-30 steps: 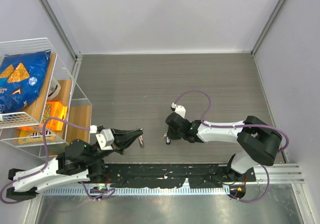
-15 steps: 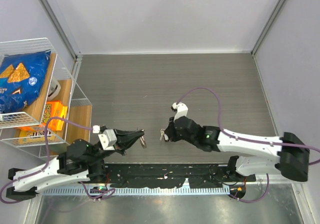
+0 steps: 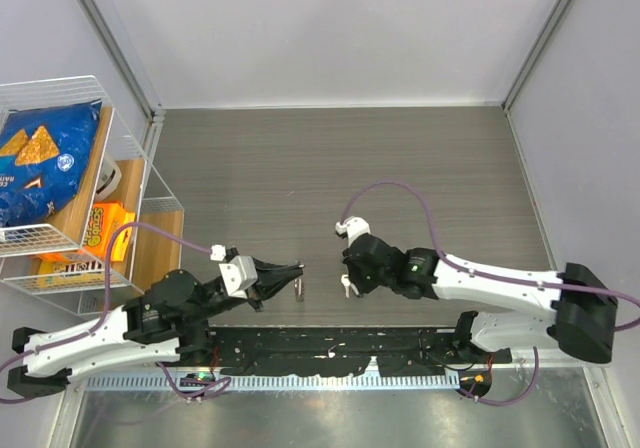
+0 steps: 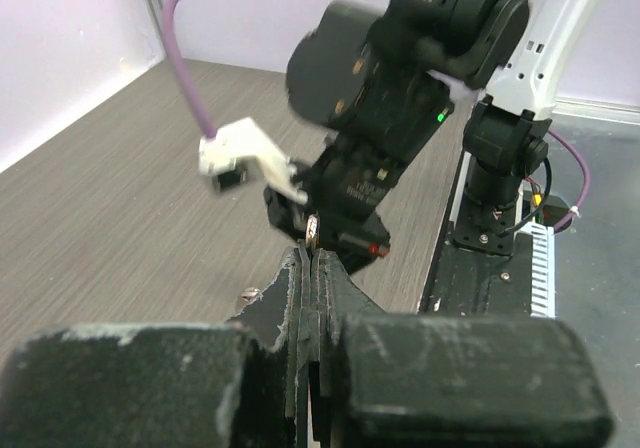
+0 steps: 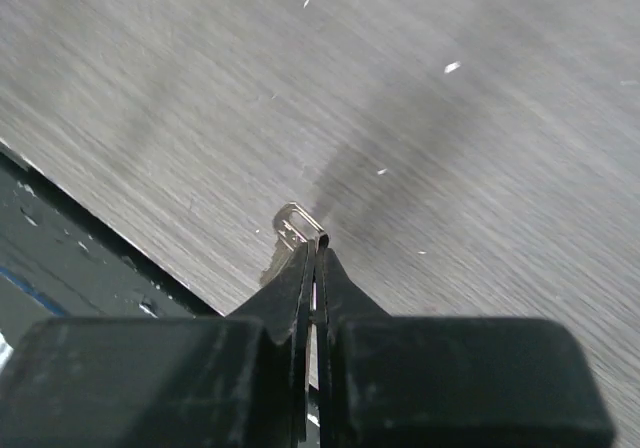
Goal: Put the keys on the keyring
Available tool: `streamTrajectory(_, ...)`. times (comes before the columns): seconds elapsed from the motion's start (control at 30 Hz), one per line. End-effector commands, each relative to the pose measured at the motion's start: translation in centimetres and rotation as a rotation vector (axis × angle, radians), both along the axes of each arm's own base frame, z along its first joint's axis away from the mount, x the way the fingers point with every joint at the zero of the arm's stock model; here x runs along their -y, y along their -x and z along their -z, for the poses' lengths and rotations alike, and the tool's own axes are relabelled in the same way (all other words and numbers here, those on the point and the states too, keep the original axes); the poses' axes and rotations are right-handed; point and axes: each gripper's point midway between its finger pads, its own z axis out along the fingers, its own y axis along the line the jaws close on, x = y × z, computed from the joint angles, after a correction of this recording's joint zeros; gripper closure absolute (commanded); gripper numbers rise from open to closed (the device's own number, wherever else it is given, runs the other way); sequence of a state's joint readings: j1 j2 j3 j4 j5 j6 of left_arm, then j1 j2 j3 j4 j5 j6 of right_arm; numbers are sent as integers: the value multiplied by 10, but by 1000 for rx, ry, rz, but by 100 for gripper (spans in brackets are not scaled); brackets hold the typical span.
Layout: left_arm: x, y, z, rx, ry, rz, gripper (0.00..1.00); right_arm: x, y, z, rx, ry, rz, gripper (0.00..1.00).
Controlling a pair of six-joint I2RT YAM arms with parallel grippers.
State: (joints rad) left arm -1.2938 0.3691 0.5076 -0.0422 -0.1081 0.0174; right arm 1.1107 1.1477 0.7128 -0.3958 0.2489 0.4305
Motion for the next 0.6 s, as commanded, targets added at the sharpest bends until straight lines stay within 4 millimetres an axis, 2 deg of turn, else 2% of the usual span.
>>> streamTrajectory(0.0,-2,5,-41,19,97,22,100,5,1,20,-22,121,4,94)
streamTrajectory(0.03,-2,4,-35,12,75,18,100,33,-22,21,53,187,213,95)
streamTrajectory(0.07,-2,4,-36,13,79,18,100,59,-40,21,114,237,334,94)
streamTrajectory(0.1,-3,3,-36,14,84,12,100,40,-36,19,90,193,180,95)
streamTrajectory(0.13,-4,3,-36,14,85,8,100,-40,25,8,-153,-146,-232,94)
streamTrajectory(0.17,-5,2,-35,11,81,2,100,-53,56,-4,-187,-192,-427,94)
streamTrajectory(0.2,-6,1,-35,9,74,-4,100,-50,44,-22,-69,-116,-344,94)
streamTrajectory(0.23,-7,2,-35,6,67,-3,100,23,-31,-24,231,183,87,94)
streamTrajectory(0.27,-8,2,-36,8,74,-6,100,65,-63,-34,285,217,385,95)
streamTrajectory(0.3,-9,2,-38,13,90,-6,100,72,-62,-30,203,224,383,94)
streamTrajectory(0.33,-9,2,-40,16,102,-6,100,49,-56,-32,107,110,208,95)
streamTrajectory(0.37,-9,1,-40,16,104,-9,100,-36,-9,-56,-36,-252,-187,94)
streamTrajectory(0.4,-9,0,-40,14,101,-16,100,-62,41,-74,-73,-361,-466,94)
streamTrajectory(0.43,-9,-1,-40,11,91,-21,100,-45,31,-66,-5,-225,-382,94)
streamTrajectory(0.47,-10,-1,-39,9,82,-20,100,-23,0,-73,155,-89,-178,94)
streamTrajectory(0.5,-9,1,-41,11,86,-12,100,70,-73,-76,373,178,313,95)
streamTrajectory(0.53,-8,2,-42,14,95,-4,100,97,-83,-70,326,223,441,94)
streamTrajectory(0.57,-7,2,-43,17,100,0,100,44,-63,-57,60,-12,171,94)
